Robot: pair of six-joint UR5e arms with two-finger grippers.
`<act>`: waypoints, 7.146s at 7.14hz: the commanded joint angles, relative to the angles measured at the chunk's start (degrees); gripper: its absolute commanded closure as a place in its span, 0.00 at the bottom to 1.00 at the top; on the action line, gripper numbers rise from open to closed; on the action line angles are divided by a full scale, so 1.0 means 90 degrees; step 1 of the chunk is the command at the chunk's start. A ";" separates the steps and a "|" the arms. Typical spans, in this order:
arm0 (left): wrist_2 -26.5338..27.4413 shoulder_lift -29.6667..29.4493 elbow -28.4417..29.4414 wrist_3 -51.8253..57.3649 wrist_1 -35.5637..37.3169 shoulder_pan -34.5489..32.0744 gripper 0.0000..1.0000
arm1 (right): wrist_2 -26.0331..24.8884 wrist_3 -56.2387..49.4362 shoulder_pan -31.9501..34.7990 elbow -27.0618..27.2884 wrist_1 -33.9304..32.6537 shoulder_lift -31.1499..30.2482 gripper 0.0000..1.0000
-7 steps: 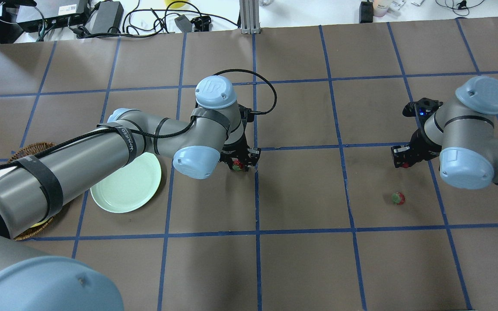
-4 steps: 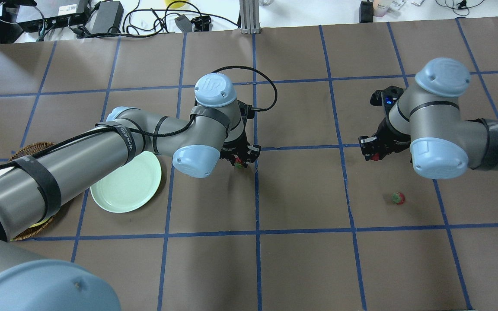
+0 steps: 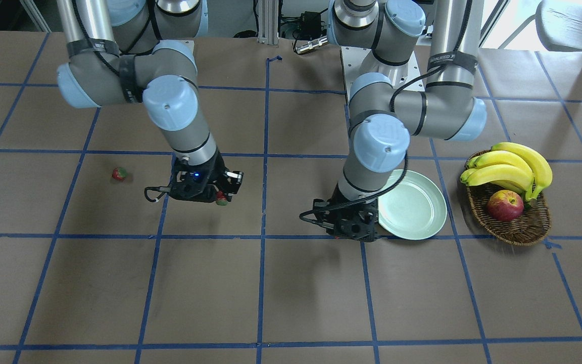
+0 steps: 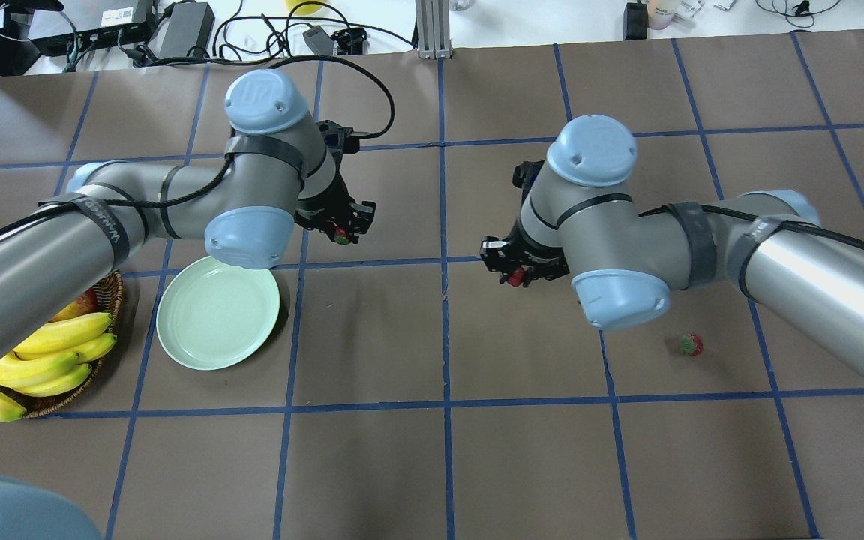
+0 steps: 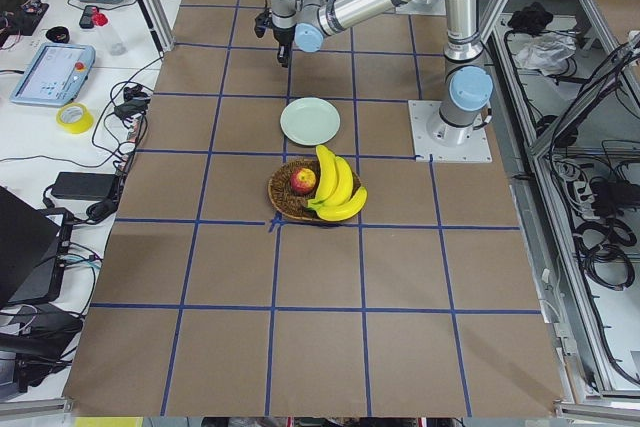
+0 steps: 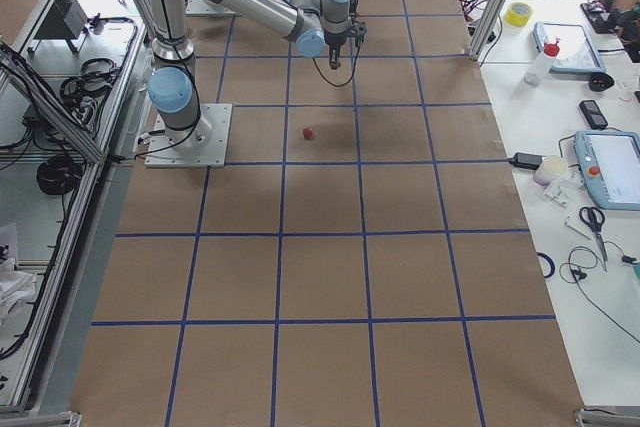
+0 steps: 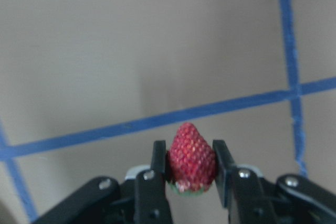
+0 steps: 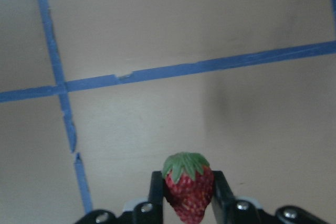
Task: Collect all strawberries into plate
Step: 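Drop the strawberry onto the plate with left gripper while right sets its strawberry mid-table, then grasp the mid-table strawberry with left gripper while right grasps the last strawberry, then release the strawberry onto the plate with left gripper while right sets its strawberry mid-table, then grasp the last mid-table strawberry with left gripper while right arm withdraws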
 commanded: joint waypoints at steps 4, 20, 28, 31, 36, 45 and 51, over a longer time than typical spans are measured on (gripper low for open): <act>0.0167 0.0382 -0.1605 0.2177 0.0938 0.1970 1.00 | -0.0119 0.1468 0.1239 -0.1227 -0.0244 0.1445 0.38; 0.0071 -0.0467 -0.0927 -0.3258 0.1411 -0.1707 0.10 | -0.0835 -0.5308 -0.3798 0.2815 -0.1386 -0.1239 0.01; 0.0031 -0.0509 -0.0750 -0.3327 0.1374 -0.1814 0.90 | -0.0862 -0.5098 -0.3732 0.2847 -0.1524 -0.1288 0.89; 0.0487 0.0105 -0.0195 -0.1879 -0.0046 -0.0862 1.00 | -0.0803 -0.3452 -0.2370 0.1980 -0.0987 -0.1162 0.87; 0.0569 0.0830 -0.1179 0.1574 -0.0403 0.1787 1.00 | -0.0061 0.0683 0.0708 -0.0274 -0.1064 0.0622 0.86; 0.0549 0.1181 -0.1444 0.1217 0.0114 0.1713 0.00 | -0.0343 0.0705 0.1368 -0.1207 0.0424 0.0660 0.00; 0.0471 0.0638 -0.1073 -0.3399 0.0289 -0.1196 0.01 | -0.0653 -0.0846 -0.0567 -0.2012 0.4158 -0.1610 0.00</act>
